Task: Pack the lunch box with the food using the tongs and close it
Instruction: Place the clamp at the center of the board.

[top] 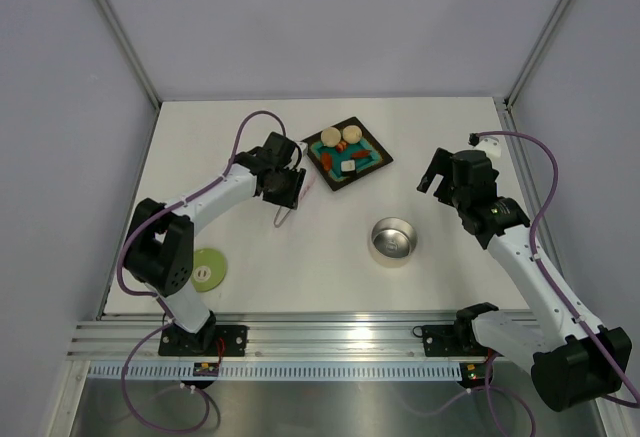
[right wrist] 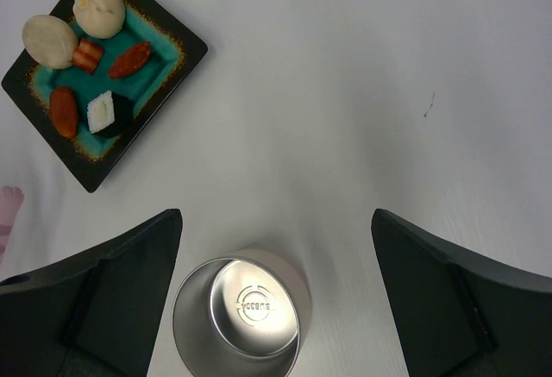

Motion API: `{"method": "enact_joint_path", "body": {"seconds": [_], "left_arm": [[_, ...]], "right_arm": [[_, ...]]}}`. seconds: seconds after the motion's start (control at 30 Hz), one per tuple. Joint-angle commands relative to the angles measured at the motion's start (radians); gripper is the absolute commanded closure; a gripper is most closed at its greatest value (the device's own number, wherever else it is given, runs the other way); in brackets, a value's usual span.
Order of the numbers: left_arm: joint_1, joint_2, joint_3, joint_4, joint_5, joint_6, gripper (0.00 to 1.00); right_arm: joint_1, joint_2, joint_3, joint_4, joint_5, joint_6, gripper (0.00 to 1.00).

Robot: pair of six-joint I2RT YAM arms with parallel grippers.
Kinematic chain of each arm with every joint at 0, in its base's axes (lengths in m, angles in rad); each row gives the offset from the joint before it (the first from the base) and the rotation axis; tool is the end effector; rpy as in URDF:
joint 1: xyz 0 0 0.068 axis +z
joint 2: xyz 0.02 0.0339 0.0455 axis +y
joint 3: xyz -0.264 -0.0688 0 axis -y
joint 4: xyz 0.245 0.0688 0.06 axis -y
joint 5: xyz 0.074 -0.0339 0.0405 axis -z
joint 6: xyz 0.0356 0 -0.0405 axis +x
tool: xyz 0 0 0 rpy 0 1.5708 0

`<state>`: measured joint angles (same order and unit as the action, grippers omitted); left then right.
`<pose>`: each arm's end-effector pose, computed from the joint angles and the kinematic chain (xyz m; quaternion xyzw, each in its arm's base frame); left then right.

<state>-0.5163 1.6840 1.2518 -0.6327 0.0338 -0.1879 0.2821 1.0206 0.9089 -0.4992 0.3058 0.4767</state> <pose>0.3042 -0.1741 0.2318 0.1624 0.9543 -0.1017 0.2292 0.2148 0.0511 0.3089 0.1552 0.8657 0.0435 0.4739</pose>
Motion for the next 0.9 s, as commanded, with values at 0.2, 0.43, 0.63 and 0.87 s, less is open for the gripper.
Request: {"method": "enact_joint_path", "body": {"seconds": [0.2,0.43,0.63,0.87], "left_arm": [[-0.005,-0.043,-0.037,0.060,-0.002,-0.012,0.55],[-0.004,-0.049,-0.069,0.093,0.006,-0.028,0.50],[-0.011,-0.055,-0.120,0.155,-0.076,-0.039,0.50],[-0.040,-0.030,-0.229,0.327,-0.159,-0.108,0.50]], "right_arm": [[-0.003,0.003,0.012,0.013,0.013,0.017,0.01],[-0.001,-0.004,0.008,0.008,0.015,0.020,0.01],[-0.003,0.001,0.004,0.013,0.012,0.022,0.01],[-0.001,0.006,-0.001,0.014,0.007,0.025,0.01]]}}
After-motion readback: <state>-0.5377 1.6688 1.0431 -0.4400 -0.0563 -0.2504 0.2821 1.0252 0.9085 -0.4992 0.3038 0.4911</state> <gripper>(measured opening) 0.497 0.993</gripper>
